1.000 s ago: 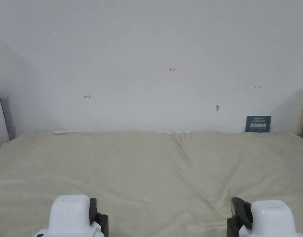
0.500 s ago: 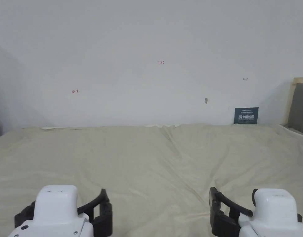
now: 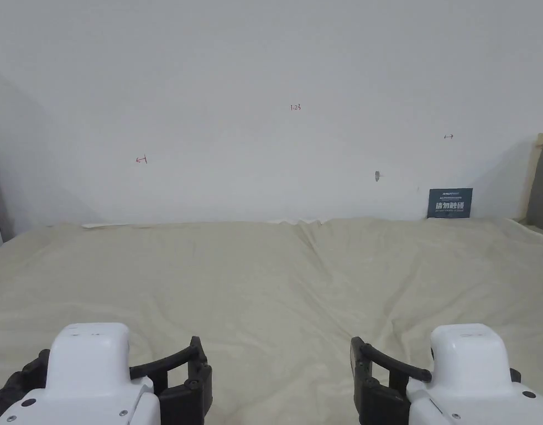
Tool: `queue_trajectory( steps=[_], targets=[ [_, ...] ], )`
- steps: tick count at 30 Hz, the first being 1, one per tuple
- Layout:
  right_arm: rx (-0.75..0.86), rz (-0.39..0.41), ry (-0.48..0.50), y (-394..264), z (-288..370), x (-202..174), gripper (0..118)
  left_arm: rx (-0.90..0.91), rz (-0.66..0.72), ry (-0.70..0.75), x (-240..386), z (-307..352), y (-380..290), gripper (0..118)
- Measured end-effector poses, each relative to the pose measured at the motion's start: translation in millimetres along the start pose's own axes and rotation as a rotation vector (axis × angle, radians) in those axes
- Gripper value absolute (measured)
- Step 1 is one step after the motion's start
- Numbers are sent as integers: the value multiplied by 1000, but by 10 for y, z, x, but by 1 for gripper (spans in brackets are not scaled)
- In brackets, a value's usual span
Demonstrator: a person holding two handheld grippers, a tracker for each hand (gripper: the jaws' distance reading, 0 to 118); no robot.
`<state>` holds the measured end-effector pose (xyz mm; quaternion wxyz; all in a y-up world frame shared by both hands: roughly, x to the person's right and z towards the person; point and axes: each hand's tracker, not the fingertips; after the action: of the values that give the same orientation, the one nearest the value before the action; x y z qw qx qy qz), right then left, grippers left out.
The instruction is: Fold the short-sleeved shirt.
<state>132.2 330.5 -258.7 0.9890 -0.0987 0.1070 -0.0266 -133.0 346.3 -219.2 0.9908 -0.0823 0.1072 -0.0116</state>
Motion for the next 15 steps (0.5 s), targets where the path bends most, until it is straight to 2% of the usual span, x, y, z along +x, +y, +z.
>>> queue_trajectory(
  steps=[6,10,11,13,15],
  targets=[
    [-73,4,-51,-1,-78,-110,84,-21,-11,-32,71,17,22,114],
    [-116,51,-166,41,-117,-155,84,-4,15,-40,57,40,71,114],
    [-125,63,-167,53,-129,-158,84,-2,23,-51,49,36,85,114],
    [-121,25,-145,69,-149,-103,84,-3,30,-46,46,21,113,114],
    [-131,-32,-67,82,-155,-35,84,-1,18,-45,52,14,122,114]
  ],
)
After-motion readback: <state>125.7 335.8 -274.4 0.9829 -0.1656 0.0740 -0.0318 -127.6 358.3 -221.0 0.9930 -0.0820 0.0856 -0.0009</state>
